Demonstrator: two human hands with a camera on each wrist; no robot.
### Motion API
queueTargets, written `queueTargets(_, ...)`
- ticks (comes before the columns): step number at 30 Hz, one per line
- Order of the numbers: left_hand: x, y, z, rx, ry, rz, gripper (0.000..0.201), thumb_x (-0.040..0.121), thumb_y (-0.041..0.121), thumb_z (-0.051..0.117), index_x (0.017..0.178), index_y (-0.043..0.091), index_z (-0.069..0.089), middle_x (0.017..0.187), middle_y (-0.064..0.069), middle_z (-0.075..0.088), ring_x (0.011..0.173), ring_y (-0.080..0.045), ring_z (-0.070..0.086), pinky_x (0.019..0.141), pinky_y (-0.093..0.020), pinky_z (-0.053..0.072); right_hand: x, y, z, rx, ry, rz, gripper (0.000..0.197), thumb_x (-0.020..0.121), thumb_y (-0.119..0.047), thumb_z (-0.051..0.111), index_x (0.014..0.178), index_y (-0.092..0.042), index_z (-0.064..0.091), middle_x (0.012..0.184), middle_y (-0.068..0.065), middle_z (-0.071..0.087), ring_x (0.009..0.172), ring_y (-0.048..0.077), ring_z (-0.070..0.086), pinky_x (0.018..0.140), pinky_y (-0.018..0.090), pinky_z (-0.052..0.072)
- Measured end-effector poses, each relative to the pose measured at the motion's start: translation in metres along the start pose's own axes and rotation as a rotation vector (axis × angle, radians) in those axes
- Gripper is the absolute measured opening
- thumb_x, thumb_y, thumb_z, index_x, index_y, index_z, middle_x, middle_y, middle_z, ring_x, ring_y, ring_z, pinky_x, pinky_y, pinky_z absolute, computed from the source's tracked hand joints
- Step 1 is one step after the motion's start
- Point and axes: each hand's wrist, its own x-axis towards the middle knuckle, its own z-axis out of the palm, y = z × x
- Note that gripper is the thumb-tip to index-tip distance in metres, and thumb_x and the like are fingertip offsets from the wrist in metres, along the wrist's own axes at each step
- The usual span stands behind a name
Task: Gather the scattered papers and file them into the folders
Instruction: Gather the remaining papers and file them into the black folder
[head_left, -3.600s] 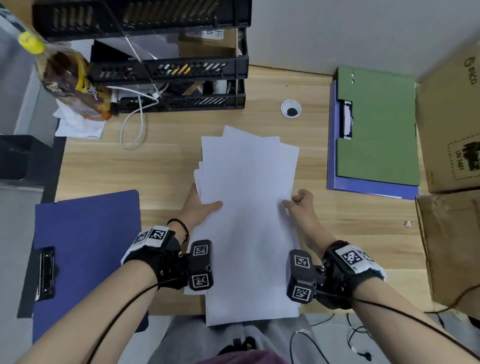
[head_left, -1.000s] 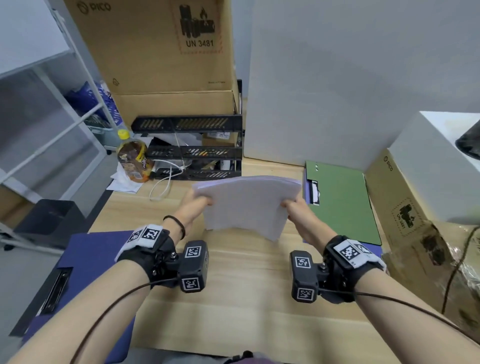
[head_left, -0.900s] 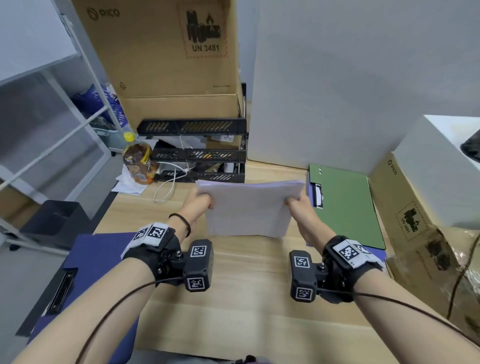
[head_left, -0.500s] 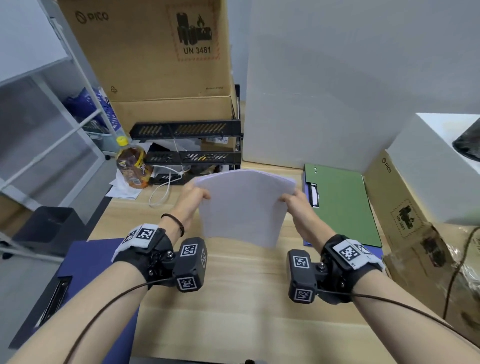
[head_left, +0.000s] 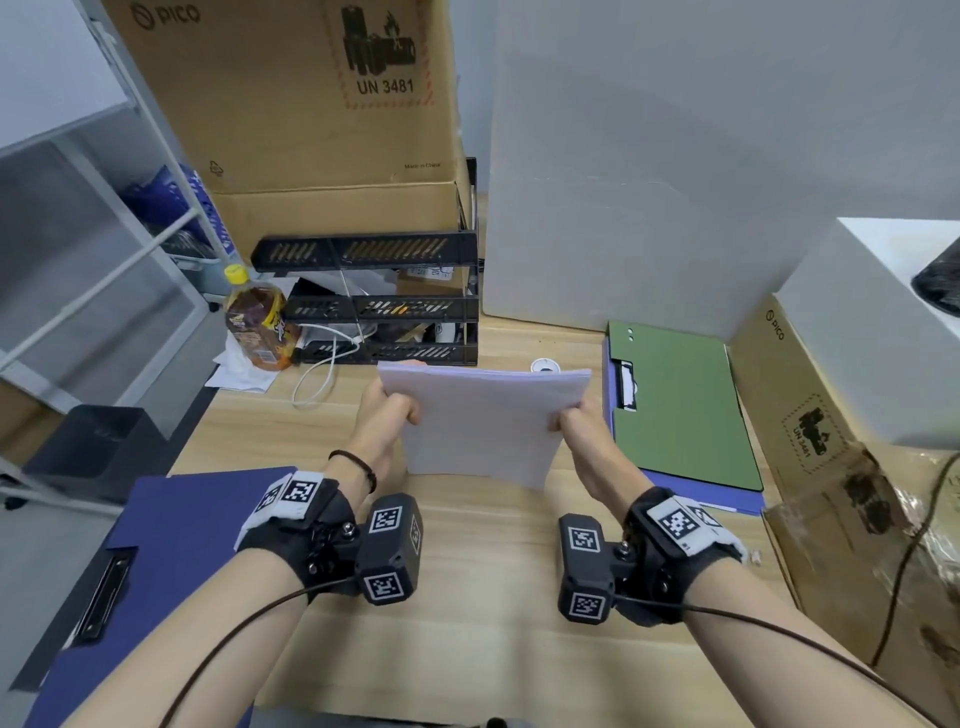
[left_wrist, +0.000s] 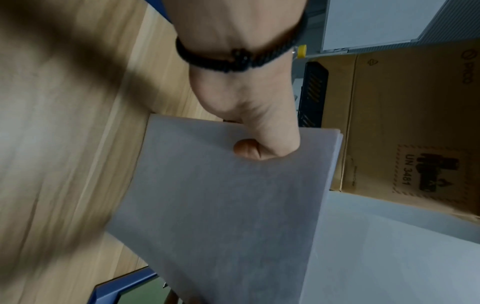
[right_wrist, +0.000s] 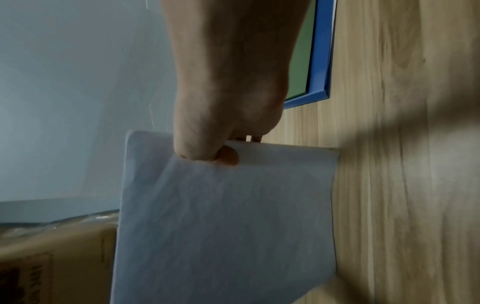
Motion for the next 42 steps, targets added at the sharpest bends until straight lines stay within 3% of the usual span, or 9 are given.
queueTargets(5,0.000,0.002,-0.004,0.018,0.000,0.001,0.051,0.060,-0.012,0.040,0.096,0.017,0.063,0.086,0.004,0.061,0.084,-0.010,0.051,0.067,-0.026,0.040,0.002,0.012,-0.006,0.008,0.005,0.024,0.057,0.079,0.017,0.029,0.121,-0.010,0.057,0.099,-0.007,0.064,0.087,0.009,0.055,0.066,0.015,0.043)
queueTargets(11,-0.003,0.001,0.015,-0.049,0.070,-0.056,0.028,0.077,-0.012,0.042,0.090,0.010,0.054,0.080,-0.001,0.055,0.077,-0.016,0.049,0.062,-0.027,0.038,-0.007,0.007,0.005,0.047,-0.053,0.010,0.047,0.087,0.010,0.032,0.116,-0.018,0.056,0.100,-0.005,0.061,0.086,0.007,0.054,0.068,0.022,0.043)
queueTargets(17,0.005,0.025,0.019,-0.111,0.134,0.051,0.031,0.080,-0.012,0.045,0.096,0.011,0.058,0.082,0.004,0.063,0.067,-0.003,0.060,0.053,-0.014,0.049,0.009,-0.018,0.000,0.077,0.037,-0.048,0.033,0.086,0.000,0.045,0.113,-0.009,0.062,0.104,0.003,0.070,0.084,0.015,0.064,0.069,0.025,0.052)
queueTargets(24,0.007,-0.028,-0.006,0.073,0.000,-0.068,0.038,0.082,-0.011,0.039,0.095,0.016,0.062,0.098,-0.003,0.066,0.096,-0.021,0.058,0.089,-0.036,0.048,0.007,0.025,-0.021,-0.024,-0.069,0.007,0.040,0.089,0.005,0.040,0.117,-0.017,0.060,0.113,-0.004,0.069,0.103,0.011,0.064,0.079,0.019,0.051)
queueTargets(27,0.002,-0.049,-0.008,0.109,-0.036,-0.108,0.040,0.084,-0.008,0.039,0.101,0.018,0.064,0.106,0.000,0.068,0.100,-0.018,0.059,0.095,-0.036,0.046,0.007,0.052,-0.023,-0.074,-0.130,0.073,0.033,0.097,-0.013,0.041,0.124,-0.020,0.060,0.124,-0.005,0.066,0.117,0.015,0.059,0.095,0.031,0.048)
queueTargets(32,0.008,-0.041,-0.002,0.141,-0.067,-0.089,0.037,0.089,-0.008,0.041,0.115,0.012,0.058,0.108,-0.001,0.067,0.091,-0.010,0.063,0.074,-0.017,0.053,0.007,0.039,-0.022,-0.174,0.015,-0.008,0.020,0.100,-0.020,0.043,0.090,-0.023,0.059,0.086,-0.010,0.062,0.081,0.010,0.055,0.065,0.022,0.041)
queueTargets(36,0.020,-0.051,-0.013,0.172,-0.052,-0.251,0.049,0.085,-0.014,0.043,0.130,0.007,0.045,0.101,-0.007,0.062,0.088,-0.024,0.058,0.067,-0.029,0.046,0.010,0.036,-0.023,-0.308,-0.085,-0.050,0.021,0.097,-0.015,0.042,0.094,-0.016,0.063,0.077,-0.005,0.060,0.067,0.011,0.051,0.063,0.028,0.038)
queueTargets(39,0.025,-0.061,-0.033,0.373,-0.024,-0.334,0.076,0.074,-0.003,0.059,0.141,0.018,0.030,0.130,-0.006,0.049,0.118,-0.024,0.047,0.088,-0.033,0.045,0.005,0.045,-0.017,-0.442,-0.182,-0.052,0.026,0.095,-0.009,0.042,0.070,-0.013,0.050,0.068,-0.003,0.049,0.064,0.015,0.042,0.060,0.030,0.032)
queueTargets(42,0.031,-0.051,-0.039,0.698,-0.112,-0.211,0.083,0.072,0.004,0.061,0.145,0.028,0.029,0.147,-0.004,0.032,0.138,-0.028,0.026,0.111,-0.049,0.031,-0.001,0.045,-0.007,-0.598,-0.355,-0.083,0.032,0.096,-0.008,0.043,0.066,-0.016,0.040,0.065,-0.006,0.043,0.062,0.011,0.040,0.055,0.018,0.030)
